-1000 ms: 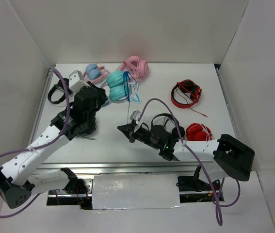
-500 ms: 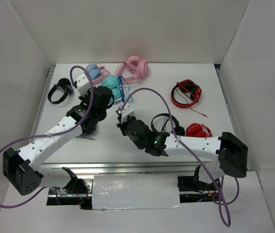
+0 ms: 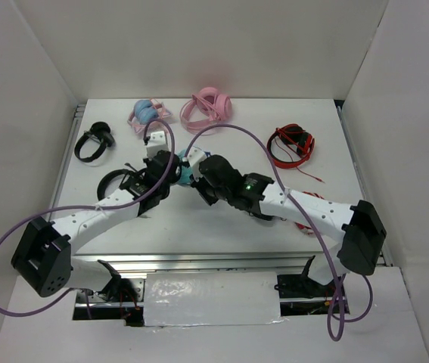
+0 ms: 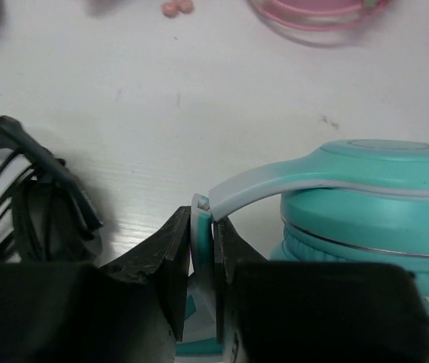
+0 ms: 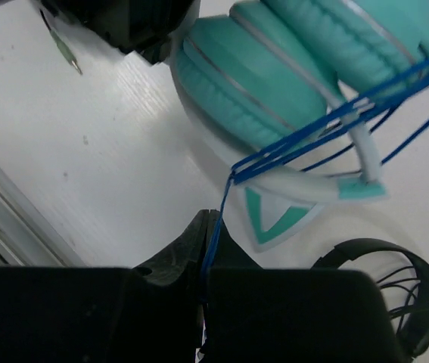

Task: Wrap the headphones

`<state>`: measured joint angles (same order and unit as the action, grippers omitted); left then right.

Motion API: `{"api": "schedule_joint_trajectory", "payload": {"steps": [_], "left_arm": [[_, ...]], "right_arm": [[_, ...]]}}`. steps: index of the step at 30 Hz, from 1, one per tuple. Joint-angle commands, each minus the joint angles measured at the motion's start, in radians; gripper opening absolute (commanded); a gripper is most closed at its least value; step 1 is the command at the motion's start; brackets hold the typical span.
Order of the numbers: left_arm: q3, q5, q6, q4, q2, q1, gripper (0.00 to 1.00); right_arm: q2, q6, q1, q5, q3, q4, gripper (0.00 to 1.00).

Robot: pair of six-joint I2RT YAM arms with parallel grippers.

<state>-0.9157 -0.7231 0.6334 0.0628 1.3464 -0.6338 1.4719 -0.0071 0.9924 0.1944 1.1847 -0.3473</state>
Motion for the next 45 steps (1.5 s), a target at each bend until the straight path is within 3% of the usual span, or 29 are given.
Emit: {"api": "schedule_joint_trajectory", "payload": {"steps": [1, 4, 15, 22, 45], "left_arm": [[0.05, 0.17, -0.181, -0.184, -0.047, -0.006, 0.0], [0.101, 0.298, -0.238, -0.214, -0.065, -0.006, 0.0], [0.256, 0.514, -0.371, -0.204, -0.148, -0.01, 0.0], [0.265, 0.488, -0.408, -0.152, -0.135, -0.01, 0.0], [0.117, 0.623, -0.393, -0.066, 0.181, 0.066, 0.0]], "right_arm": [[0.014, -0.08, -0.04, -0.144, 0.098, -0.128, 0.0], [0.027, -0.132, -0.057, -0.161, 0.072, -0.153, 0.0], [0.07, -0.267, -0.075, -0.136, 0.021, -0.176, 0.0], [0.133, -0.264, -0.075, -0.036, -0.007, -0.117, 0.19], [0.162, -0.245, -0.15, -0.079, -0.002, -0.047, 0.25]]}}
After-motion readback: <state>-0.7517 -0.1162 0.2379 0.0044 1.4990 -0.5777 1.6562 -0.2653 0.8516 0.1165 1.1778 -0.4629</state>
